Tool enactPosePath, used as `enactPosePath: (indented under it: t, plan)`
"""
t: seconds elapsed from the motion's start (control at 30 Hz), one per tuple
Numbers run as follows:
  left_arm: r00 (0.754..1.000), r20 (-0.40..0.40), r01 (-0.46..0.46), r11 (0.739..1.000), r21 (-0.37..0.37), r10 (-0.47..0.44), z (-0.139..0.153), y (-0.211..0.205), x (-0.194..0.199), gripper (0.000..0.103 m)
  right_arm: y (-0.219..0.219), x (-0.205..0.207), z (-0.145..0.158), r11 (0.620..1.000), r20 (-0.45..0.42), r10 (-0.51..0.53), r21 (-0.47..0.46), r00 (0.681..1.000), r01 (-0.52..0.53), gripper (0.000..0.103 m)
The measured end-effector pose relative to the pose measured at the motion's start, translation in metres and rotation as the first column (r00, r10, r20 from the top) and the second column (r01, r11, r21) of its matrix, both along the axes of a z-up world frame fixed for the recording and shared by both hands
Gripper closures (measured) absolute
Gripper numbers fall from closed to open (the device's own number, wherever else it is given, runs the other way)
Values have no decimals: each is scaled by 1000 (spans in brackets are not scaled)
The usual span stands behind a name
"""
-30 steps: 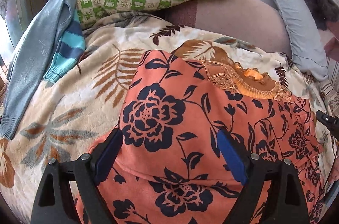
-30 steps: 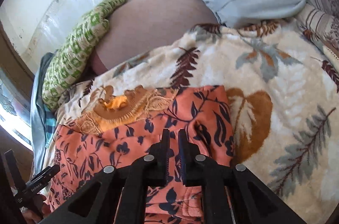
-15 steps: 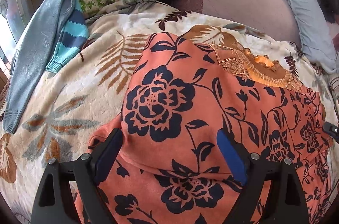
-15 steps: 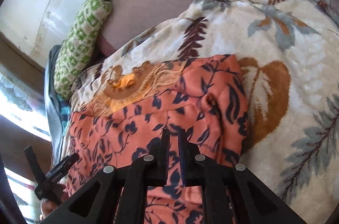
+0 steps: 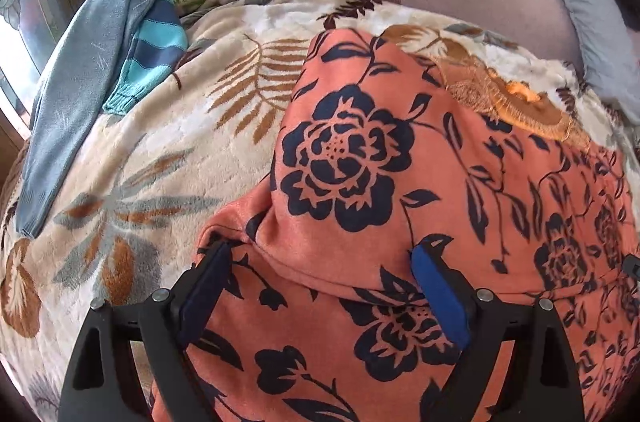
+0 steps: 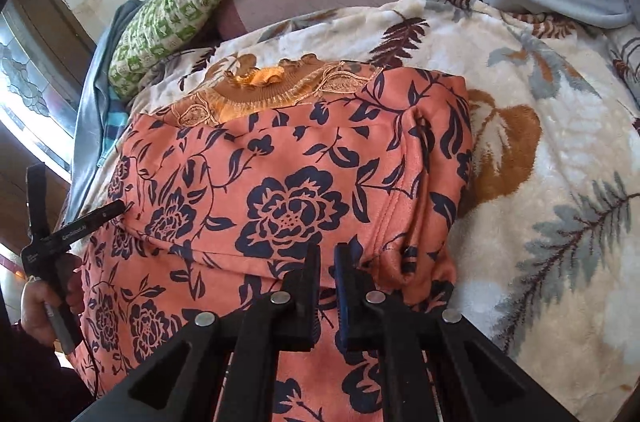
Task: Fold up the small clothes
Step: 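Lift the held blouse edge with both grippers and fold it over the body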
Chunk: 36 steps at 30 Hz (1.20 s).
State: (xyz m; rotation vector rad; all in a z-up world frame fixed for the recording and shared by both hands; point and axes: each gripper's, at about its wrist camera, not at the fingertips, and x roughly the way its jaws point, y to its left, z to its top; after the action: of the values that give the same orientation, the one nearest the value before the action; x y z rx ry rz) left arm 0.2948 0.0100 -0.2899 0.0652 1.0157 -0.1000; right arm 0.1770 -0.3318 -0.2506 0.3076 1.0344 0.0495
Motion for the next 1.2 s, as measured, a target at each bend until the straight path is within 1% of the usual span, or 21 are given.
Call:
enactPosePath:
  t: [0.03, 0.07, 0.17, 0.27, 0.33, 0.4, 0.47, 0.5, 0.57, 0.6, 0.63, 0.67, 0.77, 0.83, 0.87, 0.9, 0.97, 1.0, 1.1, 1.17, 1.2]
  plan:
    - [1000, -4, -4, 1000, -21, 4, -2, 3, 1, 10, 1, 1, -10, 1000, -28, 15, 2, 999, -15, 93]
    - [1000, -6, -9, 999, -41, 8, -1, 6, 2, 10, 0, -1, -9, 1000, -2, 13, 4, 1000, -13, 93]
    - [1000, -22, -8, 997, -72, 6, 6, 14, 0, 10, -6, -9, 4, 999, -22, -8, 34, 1000, 9, 94]
    - [1000, 5, -25, 993, -114, 26, 19, 33, -20, 10, -19, -38, 19, 995, 29, -63, 76, 998, 60, 93]
    - [999, 38, -23, 993, -117, 28, 31, 45, -34, 10, -26, -61, 29, 991, 60, -87, 109, 994, 80, 93]
    - [996, 76, -30, 994, -101, 38, 43, 60, -51, 10, -28, -86, 39, 990, 99, -94, 114, 991, 82, 93]
    - [992, 106, -57, 994, -96, 68, 51, 82, -72, 10, -27, -110, 44, 990, 115, -88, 118, 989, 75, 92]
    - [990, 110, -77, 992, -102, 88, 53, 94, -84, 10, -27, -123, 45, 990, 109, -82, 122, 991, 69, 87]
    - [985, 106, -126, 984, -128, 139, 54, 122, -108, 10, -26, -148, 42, 989, 97, -73, 132, 993, 60, 74]
    - [981, 100, -149, 978, -144, 165, 54, 136, -121, 10, -25, -160, 40, 989, 90, -73, 138, 993, 61, 58]
    - [978, 95, -167, 973, -160, 184, 54, 147, -133, 10, -25, -172, 39, 987, 92, -83, 147, 992, 69, 38]
    - [977, 91, -176, 969, -170, 194, 52, 156, -145, 10, -26, -184, 39, 985, 102, -94, 152, 990, 78, 35]
    - [982, 32, -177, 968, -178, 185, 43, 171, -176, 10, -25, -211, 37, 982, 110, -102, 171, 989, 82, 35]
    - [982, -29, -186, 942, -280, 185, 41, 180, -188, 10, -25, -225, 35, 980, 96, -119, 172, 988, 102, 35]
    - [983, -41, -181, 931, -316, 177, 43, 182, -191, 10, -25, -229, 35, 979, 89, -126, 175, 988, 109, 35]
    - [983, -50, -183, 931, -316, 176, 45, 182, -193, 10, -25, -233, 36, 977, 87, -128, 182, 988, 110, 35]
    - [977, -75, -214, 937, -277, 201, 47, 185, -193, 10, -23, -237, 38, 975, 83, -134, 190, 987, 117, 35]
    - [975, -87, -219, 935, -278, 203, 47, 188, -195, 10, -22, -239, 40, 974, 77, -136, 192, 988, 119, 35]
    - [964, -170, -244, 936, -256, 205, 39, 189, -192, 10, -18, -244, 43, 971, 67, -137, 207, 988, 121, 35]
    - [961, -192, -245, 937, -250, 200, 34, 187, -193, 10, -15, -247, 43, 968, 58, -144, 217, 988, 128, 35]
    - [959, -212, -238, 943, -234, 189, 31, 184, -193, 10, -14, -248, 42, 966, 51, -149, 220, 988, 134, 35]
